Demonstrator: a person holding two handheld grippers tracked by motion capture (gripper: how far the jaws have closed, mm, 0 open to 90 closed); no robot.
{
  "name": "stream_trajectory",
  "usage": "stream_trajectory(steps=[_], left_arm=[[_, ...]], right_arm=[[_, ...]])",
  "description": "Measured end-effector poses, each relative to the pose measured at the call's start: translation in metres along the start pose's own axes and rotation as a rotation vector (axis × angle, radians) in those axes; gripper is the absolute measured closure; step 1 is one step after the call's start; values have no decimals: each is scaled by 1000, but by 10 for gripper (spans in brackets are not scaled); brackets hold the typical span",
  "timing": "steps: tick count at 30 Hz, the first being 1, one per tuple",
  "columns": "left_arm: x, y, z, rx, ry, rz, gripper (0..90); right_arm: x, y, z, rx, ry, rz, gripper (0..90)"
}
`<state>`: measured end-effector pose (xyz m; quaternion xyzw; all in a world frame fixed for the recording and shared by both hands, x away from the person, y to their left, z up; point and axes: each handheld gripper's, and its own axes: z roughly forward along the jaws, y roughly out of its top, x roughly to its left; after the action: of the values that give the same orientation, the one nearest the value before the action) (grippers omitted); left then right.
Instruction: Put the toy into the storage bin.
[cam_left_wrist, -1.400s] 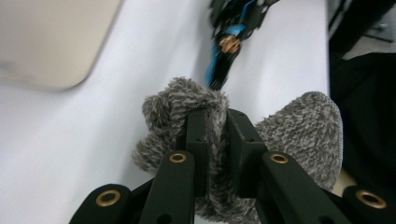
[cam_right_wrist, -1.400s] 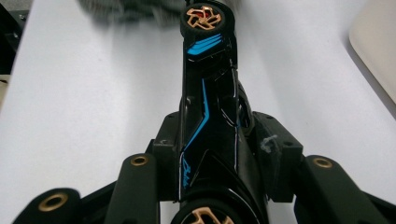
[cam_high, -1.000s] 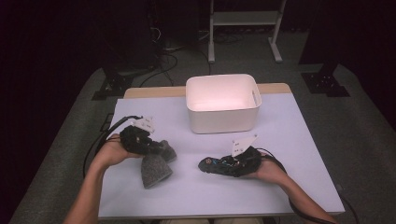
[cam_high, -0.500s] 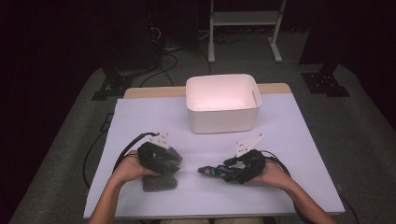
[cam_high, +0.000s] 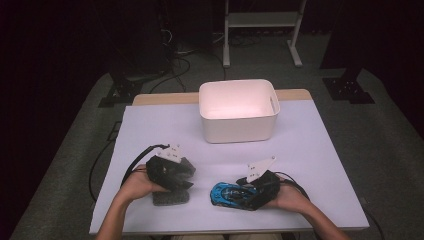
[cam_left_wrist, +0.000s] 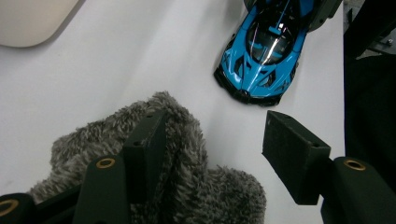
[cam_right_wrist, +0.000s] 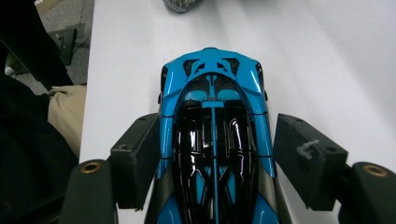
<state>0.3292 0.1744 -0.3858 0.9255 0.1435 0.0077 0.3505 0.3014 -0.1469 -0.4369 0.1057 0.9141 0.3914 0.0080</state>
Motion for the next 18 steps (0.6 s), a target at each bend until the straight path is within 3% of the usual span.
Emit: stream_trajectory(steps=[11,18], left_arm=[[-2,-7,1,-30,21,-2,330],[-7,-9,1,-49,53,1,289]], right_arm=[[-1,-6,2,-21,16,41,265],[-9,-3,-10,-45,20,58,265]])
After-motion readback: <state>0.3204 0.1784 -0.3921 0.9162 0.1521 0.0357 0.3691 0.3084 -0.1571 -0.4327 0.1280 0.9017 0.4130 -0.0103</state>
